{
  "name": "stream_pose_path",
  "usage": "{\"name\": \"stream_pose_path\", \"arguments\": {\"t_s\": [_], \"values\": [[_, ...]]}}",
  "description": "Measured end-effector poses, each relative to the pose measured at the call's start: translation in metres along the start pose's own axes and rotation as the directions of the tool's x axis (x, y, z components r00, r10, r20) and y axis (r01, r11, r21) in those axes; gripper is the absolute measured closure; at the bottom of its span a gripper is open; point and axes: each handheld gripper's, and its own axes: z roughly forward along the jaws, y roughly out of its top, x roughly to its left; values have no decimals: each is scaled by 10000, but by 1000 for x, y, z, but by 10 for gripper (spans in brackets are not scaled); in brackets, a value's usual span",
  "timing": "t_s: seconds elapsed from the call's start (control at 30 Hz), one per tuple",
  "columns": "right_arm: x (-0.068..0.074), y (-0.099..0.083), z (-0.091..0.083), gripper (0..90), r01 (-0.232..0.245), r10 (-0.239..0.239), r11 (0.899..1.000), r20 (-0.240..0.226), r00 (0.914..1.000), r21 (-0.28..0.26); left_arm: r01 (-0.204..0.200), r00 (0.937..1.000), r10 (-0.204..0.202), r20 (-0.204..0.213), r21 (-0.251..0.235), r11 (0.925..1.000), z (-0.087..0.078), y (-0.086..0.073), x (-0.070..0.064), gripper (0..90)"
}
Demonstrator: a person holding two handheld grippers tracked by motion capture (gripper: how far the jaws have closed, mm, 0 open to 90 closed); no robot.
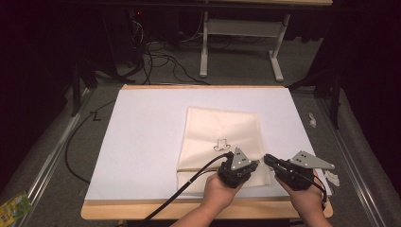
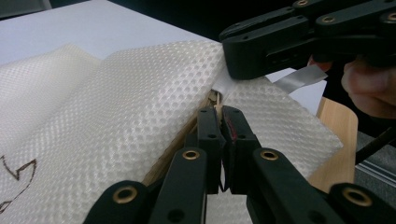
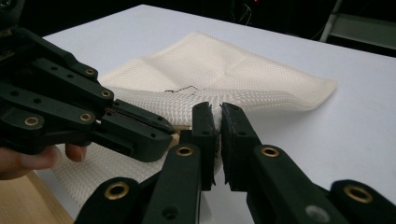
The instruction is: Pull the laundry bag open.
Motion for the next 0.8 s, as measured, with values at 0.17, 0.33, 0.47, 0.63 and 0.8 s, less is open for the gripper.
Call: {"name": "stream_pose_path", "arguments": {"t_s": [0.17, 0.33, 0.47, 0.63, 0.8], "values": [[-2, -1, 1, 862, -61, 61, 10000, 21, 10000, 47, -22, 10000, 22, 38, 51, 10000, 0, -4, 3, 873], [-1, -2, 1, 862, -39, 39, 9999, 35, 10000, 115, -89, 9999, 88, 81, 75, 9999, -1, -5, 4, 873], [-2, -2, 1, 863, -76, 75, 9999, 106, 9999, 127, 63, 10000, -64, 65, 119, 9999, -4, -9, 9, 874], [-6, -4, 1, 863, -197, 194, 9997, 241, 9995, 144, 173, 9998, -171, -84, 192, 9997, -9, -16, 16, 874], [-9, -6, -1, 863, -339, 333, 9993, 383, 9987, 154, 363, 9991, -354, -236, 387, 9986, -21, -25, 27, 874]]}}
